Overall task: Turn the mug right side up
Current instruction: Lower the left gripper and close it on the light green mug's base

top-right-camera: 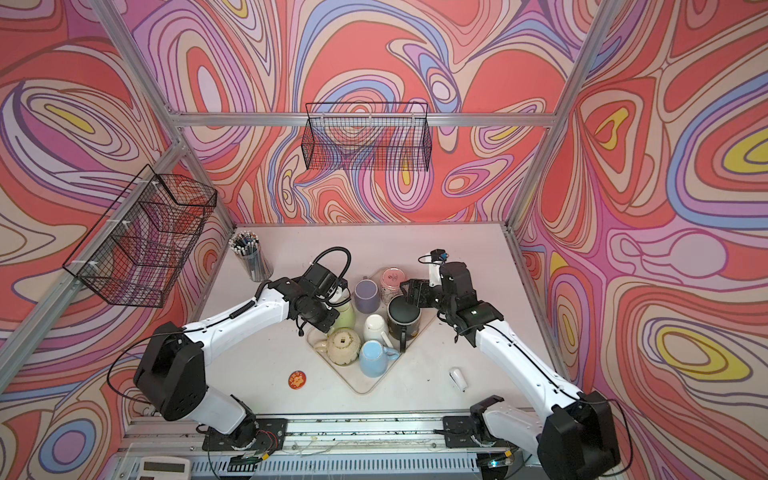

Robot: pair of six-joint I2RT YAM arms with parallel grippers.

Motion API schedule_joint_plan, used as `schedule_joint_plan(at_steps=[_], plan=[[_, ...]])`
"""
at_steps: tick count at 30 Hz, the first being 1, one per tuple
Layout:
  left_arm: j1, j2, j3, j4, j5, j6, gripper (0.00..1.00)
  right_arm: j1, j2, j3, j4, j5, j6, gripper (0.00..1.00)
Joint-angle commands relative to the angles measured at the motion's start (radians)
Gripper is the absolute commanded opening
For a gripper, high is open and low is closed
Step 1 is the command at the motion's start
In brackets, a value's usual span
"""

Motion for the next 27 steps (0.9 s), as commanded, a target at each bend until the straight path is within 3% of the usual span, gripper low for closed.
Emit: schedule_joint_plan(at_steps=[1, 13, 27], plan=[[-0.003, -0.054, 0.007, 0.005, -0.011, 0.008, 0.07, 0.008, -0.027, -0.020, -0.009, -0.007, 0.012, 0.87], [-0.003, -0.025, -0.067, 0.100, -0.077, -0.012, 0.06, 0.007, -0.043, -0.023, -0.018, -0.010, 0.015, 0.87], [-0.019, 0.012, -0.082, 0.096, -0.129, -0.090, 0.35, 0.007, -0.031, -0.034, 0.002, -0.012, 0.009, 0.87]])
